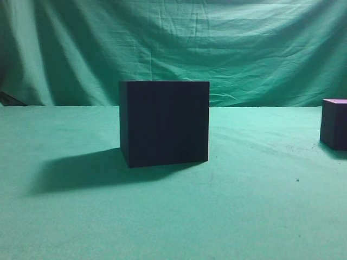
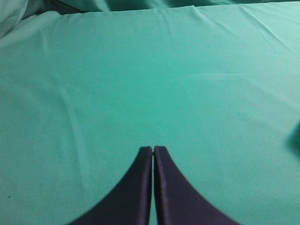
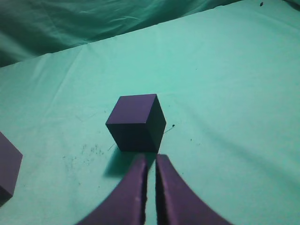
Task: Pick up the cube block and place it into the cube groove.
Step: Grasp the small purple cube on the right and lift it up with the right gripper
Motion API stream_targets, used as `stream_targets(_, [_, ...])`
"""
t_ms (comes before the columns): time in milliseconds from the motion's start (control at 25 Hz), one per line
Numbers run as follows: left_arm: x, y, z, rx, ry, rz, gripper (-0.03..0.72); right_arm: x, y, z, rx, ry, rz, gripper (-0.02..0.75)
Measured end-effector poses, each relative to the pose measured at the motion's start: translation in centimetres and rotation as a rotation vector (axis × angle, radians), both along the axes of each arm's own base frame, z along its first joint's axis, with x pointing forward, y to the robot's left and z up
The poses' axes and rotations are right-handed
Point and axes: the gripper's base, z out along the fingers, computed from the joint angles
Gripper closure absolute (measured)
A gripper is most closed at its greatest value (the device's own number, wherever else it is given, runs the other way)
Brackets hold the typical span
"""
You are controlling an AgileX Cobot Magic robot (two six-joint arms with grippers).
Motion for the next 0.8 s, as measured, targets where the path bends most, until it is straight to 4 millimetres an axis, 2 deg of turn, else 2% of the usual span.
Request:
stream_targets(560, [0.0,0.0,0.0,0.000,0.000,0.000,0.688,0.0,0.0,0.0,0.000,0.000,0.000,0.738])
stream_targets(680, [0.0,0.0,0.0,0.000,0.000,0.000,0.688,0.1,-0.2,0.2,-0.063,-0.033,-0.003,0.738])
stream_targets(800, [0.0,0.0,0.0,0.000,0.000,0.000,0.688,0.3,-0.5,1.0,-0.159,-0.138,-0.014,0.738])
